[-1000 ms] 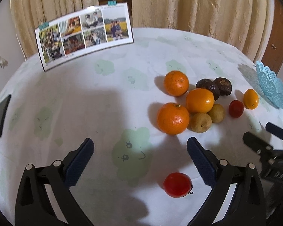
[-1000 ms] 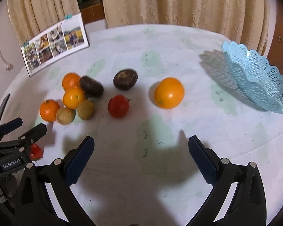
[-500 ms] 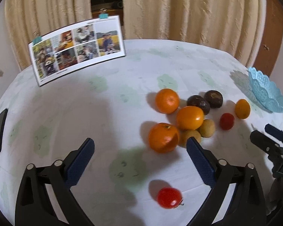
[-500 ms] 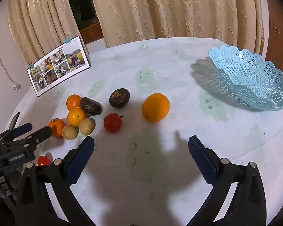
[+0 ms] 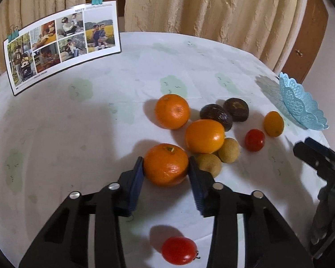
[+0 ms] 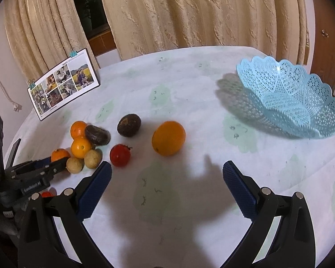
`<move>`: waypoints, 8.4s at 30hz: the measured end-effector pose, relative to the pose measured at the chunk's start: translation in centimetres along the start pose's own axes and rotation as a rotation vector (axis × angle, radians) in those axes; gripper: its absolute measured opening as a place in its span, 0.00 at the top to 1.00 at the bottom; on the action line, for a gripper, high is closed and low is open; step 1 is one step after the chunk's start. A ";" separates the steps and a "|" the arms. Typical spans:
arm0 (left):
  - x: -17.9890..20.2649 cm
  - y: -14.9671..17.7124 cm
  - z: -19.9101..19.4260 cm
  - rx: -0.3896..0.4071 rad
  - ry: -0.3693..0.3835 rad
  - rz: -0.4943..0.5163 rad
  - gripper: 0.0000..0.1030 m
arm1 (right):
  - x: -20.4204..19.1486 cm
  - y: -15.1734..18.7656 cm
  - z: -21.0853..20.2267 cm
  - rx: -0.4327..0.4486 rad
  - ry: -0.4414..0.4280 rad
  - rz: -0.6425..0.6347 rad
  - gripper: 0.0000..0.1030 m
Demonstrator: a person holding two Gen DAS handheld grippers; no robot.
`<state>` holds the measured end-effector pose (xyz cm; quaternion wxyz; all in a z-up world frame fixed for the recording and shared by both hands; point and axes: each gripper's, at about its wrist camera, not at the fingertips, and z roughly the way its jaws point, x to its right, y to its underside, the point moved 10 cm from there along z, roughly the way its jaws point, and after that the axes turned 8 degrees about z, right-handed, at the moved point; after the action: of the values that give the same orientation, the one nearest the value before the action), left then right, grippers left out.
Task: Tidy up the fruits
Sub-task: 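Grasp a large orange with the left tool while the right tool grasps another orange, then carry the orange into the blue basket and open the right tool, then move the right tool back toward the fruit pile while the left tool holds its orange, then grasp the dark brown passion fruit with the right tool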
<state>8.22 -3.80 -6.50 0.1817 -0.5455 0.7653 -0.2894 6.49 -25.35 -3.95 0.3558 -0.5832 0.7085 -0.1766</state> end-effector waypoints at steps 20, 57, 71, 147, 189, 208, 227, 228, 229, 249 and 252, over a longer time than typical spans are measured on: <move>-0.2 -0.9 -2.3 0.067 -0.018 -0.004 0.62 | 0.4 -1.8 5.4 -0.085 0.051 -0.004 0.52; 9.3 -5.6 -4.6 0.127 -0.023 0.164 0.62 | 16.9 -8.2 -4.9 0.243 0.272 0.231 0.59; 19.3 -9.6 -2.7 0.139 0.071 0.308 0.62 | 21.9 -7.0 -8.0 0.383 0.334 0.342 0.54; 0.8 -10.8 -1.6 0.129 -0.129 0.034 0.15 | 10.1 -6.4 -7.4 0.409 0.309 0.199 0.22; -2.4 -8.9 -0.5 0.055 -0.037 -0.110 0.62 | -5.1 -4.4 1.8 0.053 -0.068 0.021 0.22; -2.5 -10.6 -3.8 0.141 -0.040 -0.107 0.61 | -5.6 -3.7 9.5 -0.157 -0.053 0.061 0.50; -1.6 -10.3 -3.4 0.133 -0.032 -0.088 0.62 | -5.8 -4.5 6.1 -0.096 -0.117 0.046 0.81; -1.5 -10.3 -3.4 0.133 -0.033 -0.086 0.61 | -5.6 -4.8 5.6 -0.085 -0.120 0.052 0.81; -1.3 -10.3 -3.4 0.133 -0.033 -0.085 0.61 | -5.2 -5.3 5.0 -0.069 -0.124 0.064 0.81; -1.4 -10.6 -4.2 0.150 -0.027 -0.086 0.61 | -5.1 -3.3 9.2 -0.146 -0.020 0.020 0.56; -1.3 -10.5 -4.2 0.147 -0.027 -0.085 0.61 | -5.0 -3.0 8.9 -0.147 -0.011 -0.006 0.62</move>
<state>13.85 -4.06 3.43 0.2190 -0.5667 0.7155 -0.3449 15.25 -19.91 -6.54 0.3154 -0.6109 0.7158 -0.1223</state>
